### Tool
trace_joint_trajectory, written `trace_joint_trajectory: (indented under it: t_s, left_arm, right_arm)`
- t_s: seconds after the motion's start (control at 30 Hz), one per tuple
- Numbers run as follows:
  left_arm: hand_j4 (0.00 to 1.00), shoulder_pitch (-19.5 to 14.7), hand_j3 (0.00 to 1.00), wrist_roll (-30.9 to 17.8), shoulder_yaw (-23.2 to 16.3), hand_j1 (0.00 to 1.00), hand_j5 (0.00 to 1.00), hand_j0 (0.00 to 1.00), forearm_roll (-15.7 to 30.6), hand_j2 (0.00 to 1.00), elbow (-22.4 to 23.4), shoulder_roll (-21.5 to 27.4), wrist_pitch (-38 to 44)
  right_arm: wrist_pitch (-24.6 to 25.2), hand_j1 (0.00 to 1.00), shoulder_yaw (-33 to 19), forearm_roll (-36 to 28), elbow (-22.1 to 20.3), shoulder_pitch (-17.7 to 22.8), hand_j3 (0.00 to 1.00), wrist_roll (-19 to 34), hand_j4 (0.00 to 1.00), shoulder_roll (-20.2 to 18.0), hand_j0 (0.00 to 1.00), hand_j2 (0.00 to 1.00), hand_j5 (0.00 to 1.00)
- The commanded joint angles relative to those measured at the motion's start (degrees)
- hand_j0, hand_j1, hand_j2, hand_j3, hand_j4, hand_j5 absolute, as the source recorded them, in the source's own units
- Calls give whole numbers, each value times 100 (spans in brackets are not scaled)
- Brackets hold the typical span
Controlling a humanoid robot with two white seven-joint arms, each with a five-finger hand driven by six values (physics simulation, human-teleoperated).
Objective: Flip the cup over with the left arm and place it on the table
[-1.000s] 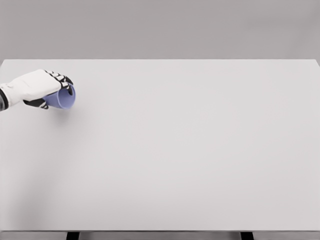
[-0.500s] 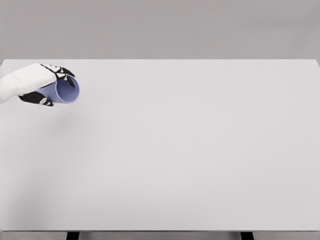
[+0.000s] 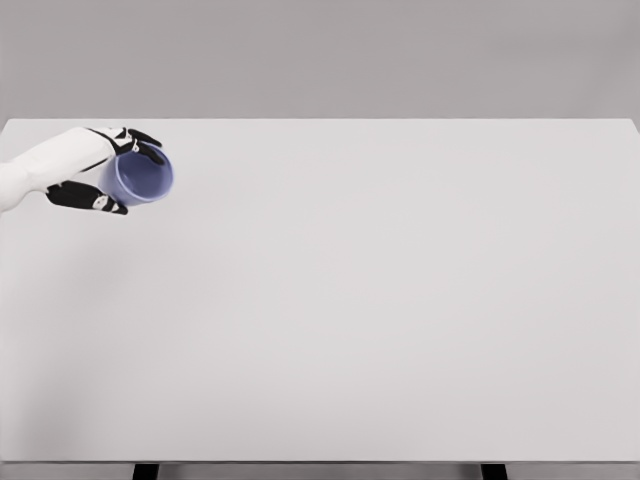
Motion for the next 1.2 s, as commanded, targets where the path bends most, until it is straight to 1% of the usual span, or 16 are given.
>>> trace_joint_trajectory:
  t_s: [0.0, 0.3, 0.43, 0.5, 0.53, 0.57, 0.63, 0.8, 0.83, 0.87, 0.97, 1.07, 1.17]
  left_arm:
    - [69, 0, 69, 3, -6, 69, 69, 69, 229, 69, 3, -1, 15]
    - [69, 325, 69, -6, -85, 69, 69, 69, 879, 69, 126, -62, 15]
    - [69, 404, 69, -6, -85, 69, 69, 69, 1003, 69, 134, -80, 15]
    - [69, 404, 69, -15, -155, 69, 69, 69, 1134, 69, 239, -80, 15]
    - [70, 396, 70, -23, -304, 70, 70, 70, 1354, 70, 301, -88, 15]
    - [70, 396, 70, -23, -410, 70, 70, 70, 1450, 70, 398, -89, 15]
    - [70, 396, 70, -23, -445, 70, 70, 70, 1495, 70, 530, -264, 15]
    - [71, 457, 71, -32, -454, 71, 71, 71, 1495, 71, 635, -466, 15]
    - [71, 553, 71, -32, -445, 71, 71, 71, 1504, 71, 644, -493, 15]
    - [71, 580, 71, -23, -445, 71, 71, 71, 1582, 71, 679, -545, 15]
    - [72, 580, 72, -32, -454, 72, 72, 72, 1618, 72, 688, -581, 15]
    - [72, 650, 72, -32, -445, 72, 72, 72, 1785, 72, 688, -721, 15]
    - [72, 694, 72, -15, -428, 72, 72, 72, 1820, 72, 741, -888, 15]
  right_arm:
    - [0, 100, 0, 0, 0, 0, 100, 1, 100, 0, 100, 100, 100]
    - [0, 100, 0, 0, 0, 0, 100, 1, 100, 0, 100, 100, 100]
    - [0, 100, 0, 0, 0, 0, 100, 1, 100, 0, 100, 100, 100]
    - [0, 100, 0, 0, 0, 0, 100, 1, 100, 0, 100, 100, 100]
    - [0, 100, 0, 0, 0, 0, 100, 1, 100, 0, 100, 100, 100]
    - [8, 100, 0, 0, 0, 0, 100, 1, 100, 0, 100, 100, 100]
    - [0, 100, 0, 0, 0, 0, 100, 1, 100, 0, 100, 100, 100]
    - [0, 100, 0, 0, 0, 0, 100, 1, 100, 0, 100, 100, 100]
    - [0, 100, 0, 0, 0, 0, 100, 1, 100, 0, 100, 100, 100]
    - [0, 100, 0, 0, 0, 0, 100, 1, 100, 0, 100, 100, 100]
    - [0, 100, 0, 0, 0, 0, 100, 1, 100, 0, 100, 100, 100]
    - [0, 100, 0, 0, 0, 0, 100, 1, 100, 0, 100, 100, 100]
    - [0, 100, 0, 0, 0, 0, 100, 1, 100, 0, 100, 100, 100]
